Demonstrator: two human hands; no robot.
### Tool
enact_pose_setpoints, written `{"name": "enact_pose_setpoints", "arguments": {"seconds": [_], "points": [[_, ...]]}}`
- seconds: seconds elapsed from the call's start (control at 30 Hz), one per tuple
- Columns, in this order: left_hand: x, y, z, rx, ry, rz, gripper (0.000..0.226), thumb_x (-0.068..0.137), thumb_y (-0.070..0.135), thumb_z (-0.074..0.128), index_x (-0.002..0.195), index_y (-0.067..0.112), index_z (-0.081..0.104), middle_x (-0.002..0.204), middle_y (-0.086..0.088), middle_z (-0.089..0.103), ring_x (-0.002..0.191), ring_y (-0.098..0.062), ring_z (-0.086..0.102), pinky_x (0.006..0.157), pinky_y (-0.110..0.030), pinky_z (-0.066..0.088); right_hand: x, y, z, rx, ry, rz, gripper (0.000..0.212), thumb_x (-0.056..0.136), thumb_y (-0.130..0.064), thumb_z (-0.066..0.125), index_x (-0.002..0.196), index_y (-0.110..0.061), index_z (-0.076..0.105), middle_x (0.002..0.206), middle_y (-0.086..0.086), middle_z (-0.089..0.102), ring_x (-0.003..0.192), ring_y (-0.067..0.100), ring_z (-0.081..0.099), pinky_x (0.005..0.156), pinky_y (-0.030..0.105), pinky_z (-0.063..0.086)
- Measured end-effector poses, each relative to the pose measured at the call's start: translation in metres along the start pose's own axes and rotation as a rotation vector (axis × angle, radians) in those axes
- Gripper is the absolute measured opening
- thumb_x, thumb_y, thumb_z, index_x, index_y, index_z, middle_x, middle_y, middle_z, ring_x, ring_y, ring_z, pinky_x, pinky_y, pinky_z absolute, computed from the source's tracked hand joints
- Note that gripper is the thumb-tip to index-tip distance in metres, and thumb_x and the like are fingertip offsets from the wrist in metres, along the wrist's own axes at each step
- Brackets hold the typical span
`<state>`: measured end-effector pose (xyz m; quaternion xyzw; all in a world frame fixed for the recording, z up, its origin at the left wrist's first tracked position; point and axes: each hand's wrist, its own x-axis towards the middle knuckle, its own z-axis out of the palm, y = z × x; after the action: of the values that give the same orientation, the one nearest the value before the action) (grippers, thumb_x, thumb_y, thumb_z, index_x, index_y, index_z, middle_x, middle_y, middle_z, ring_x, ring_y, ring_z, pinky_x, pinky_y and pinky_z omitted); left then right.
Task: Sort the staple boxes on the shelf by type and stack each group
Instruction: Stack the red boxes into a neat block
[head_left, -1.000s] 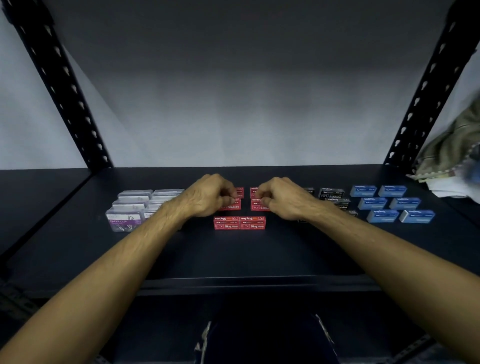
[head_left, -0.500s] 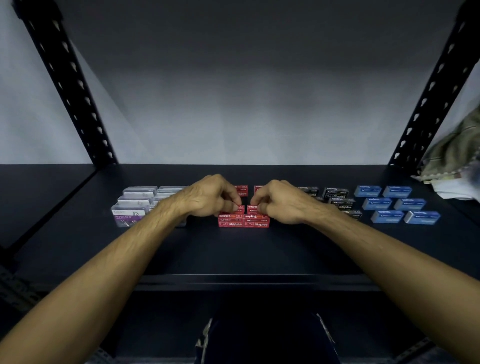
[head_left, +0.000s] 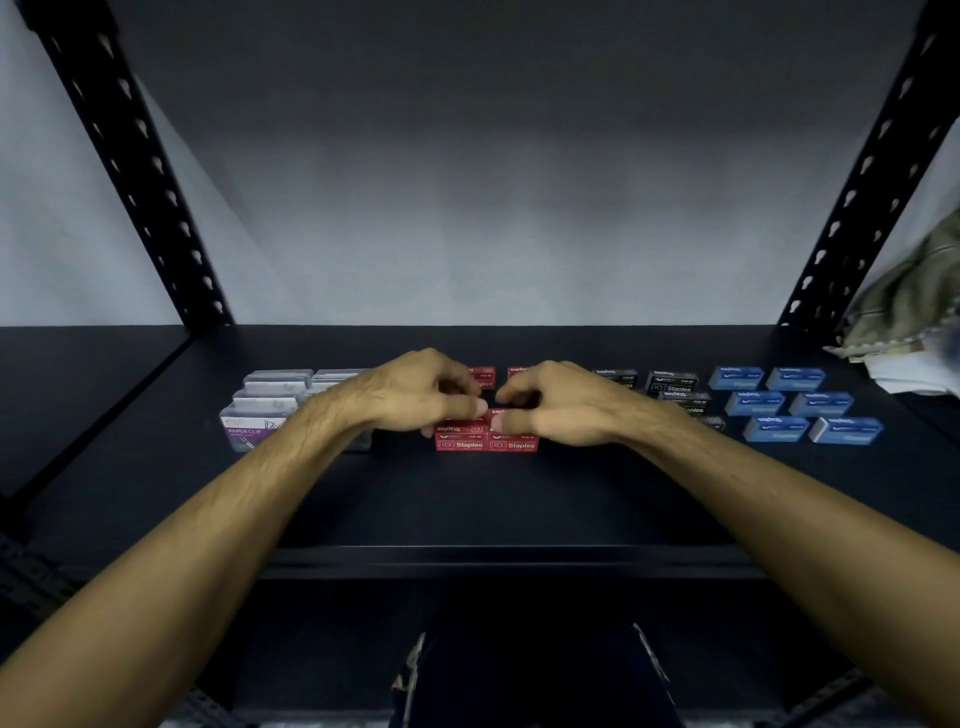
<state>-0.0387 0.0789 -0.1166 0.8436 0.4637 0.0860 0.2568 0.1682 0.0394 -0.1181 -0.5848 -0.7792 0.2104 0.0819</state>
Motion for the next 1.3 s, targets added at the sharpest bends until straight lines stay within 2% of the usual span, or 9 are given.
{"name": "enact_pose_setpoints", "arguments": {"seconds": [0.07,0.17,0.23,0.4,0.53,0.77,0.87,1.13,1.3], "points": [[-0.003,0.001,0.000,0.029,-0.063,-0.012,0.045,0.083,0.047,0.073,0.122,0.027,0.063,0.087,0.009,0.068,0.062,-0.013,0.068,0.069,-0.026,0.055,-0.001,0.001,0.000,-0.060,-0.047,0.010,0.071,0.077,-0.056,0.073,0.139,-0.028,0.053,0.136,-0.004,0.058,0.117,0.014,0.057,0.100,0.030,0.045],[-0.004,0.001,0.002,0.110,-0.124,-0.016,0.053,0.078,0.041,0.080,0.125,0.027,0.060,0.088,0.005,0.070,0.064,-0.013,0.068,0.066,-0.024,0.055,-0.001,0.001,0.003,-0.090,-0.079,0.012,0.079,0.072,-0.049,0.081,0.140,-0.025,0.050,0.130,-0.005,0.059,0.109,0.014,0.059,0.092,0.028,0.048],[-0.002,0.001,0.005,0.164,-0.113,-0.004,0.050,0.078,0.039,0.080,0.122,0.028,0.061,0.087,0.004,0.071,0.065,-0.011,0.068,0.068,-0.025,0.055,0.001,0.001,0.007,-0.098,-0.073,-0.007,0.069,0.075,-0.042,0.081,0.136,-0.025,0.054,0.121,-0.006,0.062,0.101,0.013,0.060,0.081,0.025,0.047],[0.000,0.001,0.009,0.199,-0.054,0.029,0.033,0.081,0.034,0.078,0.111,0.028,0.066,0.071,0.008,0.066,0.065,-0.007,0.065,0.066,-0.022,0.051,0.003,-0.001,0.011,-0.115,-0.034,-0.047,0.044,0.083,-0.032,0.077,0.124,-0.025,0.062,0.099,-0.009,0.060,0.089,0.013,0.060,0.074,0.027,0.047],[0.001,0.000,0.011,0.192,-0.039,0.039,0.027,0.080,0.033,0.079,0.105,0.029,0.067,0.071,0.008,0.067,0.058,-0.002,0.062,0.062,-0.021,0.049,0.005,0.000,0.013,-0.107,-0.023,-0.057,0.037,0.084,-0.030,0.076,0.119,-0.025,0.065,0.098,-0.009,0.061,0.085,0.011,0.060,0.071,0.026,0.047],[0.002,-0.001,0.012,0.217,-0.032,0.055,0.029,0.081,0.034,0.078,0.107,0.029,0.066,0.094,0.010,0.066,0.082,-0.006,0.062,0.069,-0.020,0.045,0.006,0.000,0.014,-0.128,-0.024,-0.079,0.034,0.086,-0.029,0.073,0.119,-0.024,0.066,0.102,-0.004,0.066,0.086,0.012,0.064,0.080,0.034,0.056],[0.003,-0.001,0.012,0.231,-0.035,0.056,0.030,0.081,0.033,0.078,0.108,0.029,0.065,0.096,0.011,0.065,0.083,-0.006,0.061,0.069,-0.019,0.044,0.006,-0.001,0.015,-0.160,-0.018,-0.093,0.032,0.088,-0.028,0.071,0.118,-0.023,0.064,0.099,-0.005,0.066,0.079,0.009,0.062,0.073,0.029,0.055],[0.006,-0.003,0.012,0.223,-0.030,0.032,0.031,0.079,0.033,0.079,0.106,0.029,0.065,0.095,0.009,0.067,0.082,-0.008,0.063,0.071,-0.023,0.048,0.008,0.000,0.016,-0.160,-0.011,-0.095,0.034,0.087,-0.028,0.071,0.120,-0.023,0.064,0.102,-0.005,0.067,0.086,0.013,0.065,0.080,0.036,0.058],[0.007,-0.003,0.013,0.222,-0.031,0.037,0.031,0.079,0.033,0.079,0.107,0.028,0.065,0.095,0.010,0.066,0.082,-0.007,0.062,0.071,-0.022,0.046,0.007,0.000,0.015,-0.152,-0.015,-0.103,0.033,0.088,-0.028,0.071,0.121,-0.023,0.063,0.100,-0.006,0.065,0.083,0.010,0.063,0.073,0.028,0.054]]}}
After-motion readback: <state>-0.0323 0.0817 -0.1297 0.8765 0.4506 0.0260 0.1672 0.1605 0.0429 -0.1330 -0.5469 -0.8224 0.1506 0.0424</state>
